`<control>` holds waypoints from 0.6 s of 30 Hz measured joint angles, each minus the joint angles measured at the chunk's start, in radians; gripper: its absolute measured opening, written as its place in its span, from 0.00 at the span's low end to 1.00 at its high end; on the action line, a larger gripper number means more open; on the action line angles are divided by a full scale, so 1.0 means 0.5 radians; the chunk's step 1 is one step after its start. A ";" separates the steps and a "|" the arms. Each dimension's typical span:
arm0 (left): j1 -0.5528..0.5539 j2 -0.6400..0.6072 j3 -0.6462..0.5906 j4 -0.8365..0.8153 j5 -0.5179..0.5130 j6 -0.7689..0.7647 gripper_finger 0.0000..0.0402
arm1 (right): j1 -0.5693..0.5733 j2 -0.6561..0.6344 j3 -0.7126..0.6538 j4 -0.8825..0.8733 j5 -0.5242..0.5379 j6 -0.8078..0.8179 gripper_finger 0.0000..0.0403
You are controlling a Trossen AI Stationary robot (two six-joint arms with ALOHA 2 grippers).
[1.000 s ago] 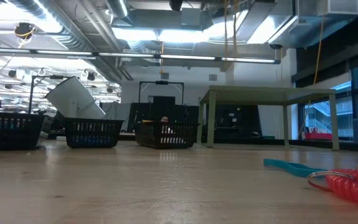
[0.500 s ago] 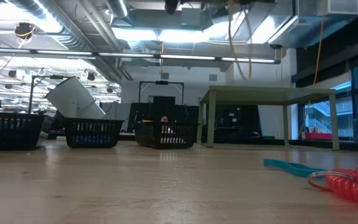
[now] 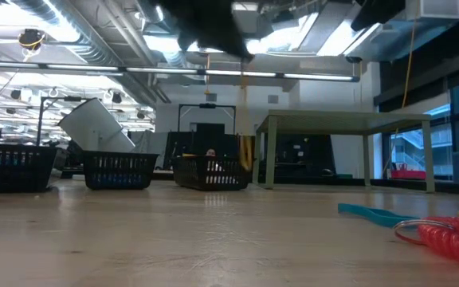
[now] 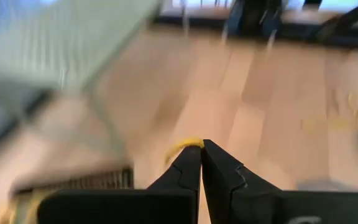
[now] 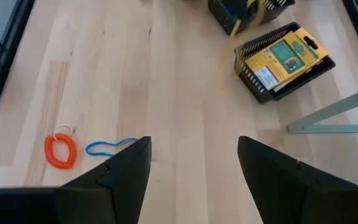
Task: Pick & Place Office Desk Supplies
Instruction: Put the yellow rubber band into the left black basket
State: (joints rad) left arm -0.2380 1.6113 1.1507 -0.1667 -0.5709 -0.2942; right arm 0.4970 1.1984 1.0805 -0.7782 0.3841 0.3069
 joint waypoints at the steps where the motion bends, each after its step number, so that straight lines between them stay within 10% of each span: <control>1: 0.029 -0.039 0.000 -0.176 0.066 -0.133 0.01 | 0.001 0.000 0.000 -0.001 0.000 0.000 0.61; 18: -0.085 -0.877 0.000 -1.812 0.261 -1.525 0.01 | 0.001 0.001 0.000 -0.015 0.062 -0.001 0.61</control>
State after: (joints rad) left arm -0.2802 1.1729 1.1507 -1.0724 -0.4402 -1.0569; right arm 0.4974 1.1988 1.0805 -0.7856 0.4150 0.3063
